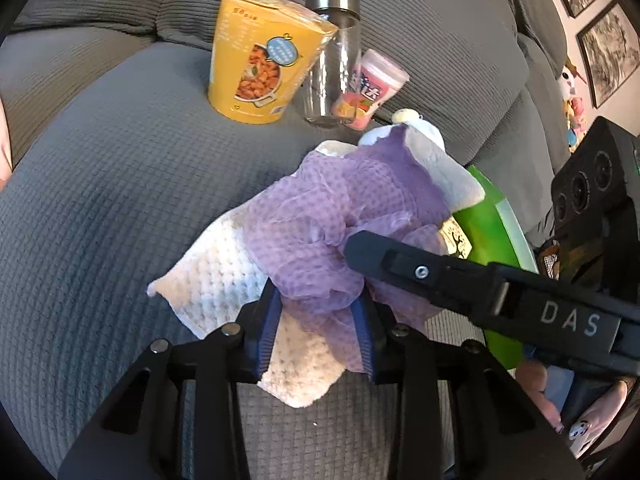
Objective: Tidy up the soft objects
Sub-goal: 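Lift the purple pouf up from the pile with the right gripper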
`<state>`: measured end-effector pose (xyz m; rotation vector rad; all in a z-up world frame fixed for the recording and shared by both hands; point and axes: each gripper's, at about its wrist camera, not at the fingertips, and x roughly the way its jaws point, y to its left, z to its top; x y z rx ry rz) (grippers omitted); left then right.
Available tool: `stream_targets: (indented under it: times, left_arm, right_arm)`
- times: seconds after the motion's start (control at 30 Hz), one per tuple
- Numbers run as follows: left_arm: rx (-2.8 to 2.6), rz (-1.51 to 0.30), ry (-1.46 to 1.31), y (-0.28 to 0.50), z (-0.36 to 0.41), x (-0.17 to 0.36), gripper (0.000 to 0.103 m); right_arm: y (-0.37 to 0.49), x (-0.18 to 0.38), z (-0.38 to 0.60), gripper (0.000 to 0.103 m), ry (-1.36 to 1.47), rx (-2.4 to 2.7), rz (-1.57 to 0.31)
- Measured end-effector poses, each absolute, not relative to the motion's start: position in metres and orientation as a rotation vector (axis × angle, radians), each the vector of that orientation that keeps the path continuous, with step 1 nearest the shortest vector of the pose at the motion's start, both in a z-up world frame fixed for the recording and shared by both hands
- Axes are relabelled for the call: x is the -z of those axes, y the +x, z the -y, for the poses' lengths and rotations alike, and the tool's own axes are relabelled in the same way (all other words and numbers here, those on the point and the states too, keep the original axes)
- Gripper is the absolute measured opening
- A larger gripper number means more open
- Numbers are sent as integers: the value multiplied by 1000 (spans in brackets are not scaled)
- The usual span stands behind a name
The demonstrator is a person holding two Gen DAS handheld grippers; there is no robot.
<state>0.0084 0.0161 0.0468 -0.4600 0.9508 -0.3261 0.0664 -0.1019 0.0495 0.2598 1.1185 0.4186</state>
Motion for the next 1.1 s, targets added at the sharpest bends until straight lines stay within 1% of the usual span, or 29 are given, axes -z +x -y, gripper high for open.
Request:
stream_targets:
  times: [0.2,0.5,0.87,1.1]
  left_arm:
    - [371,-867,-461,-9,-17,-75,30]
    - [404,-686,-339,-39,-4,-138,30]
    - [472,-586,-216,-38,47,-189,30]
    - [543,-551,-156,-36,84,-211,30]
  right_arm:
    - [52,-71,103,22,269,-474,-1070]
    - [19,-134,110,22,272,-534,-879]
    - [-17,-191,157,22,333,-529,-672]
    - [-35,-213,198,22,382,-502,-571]
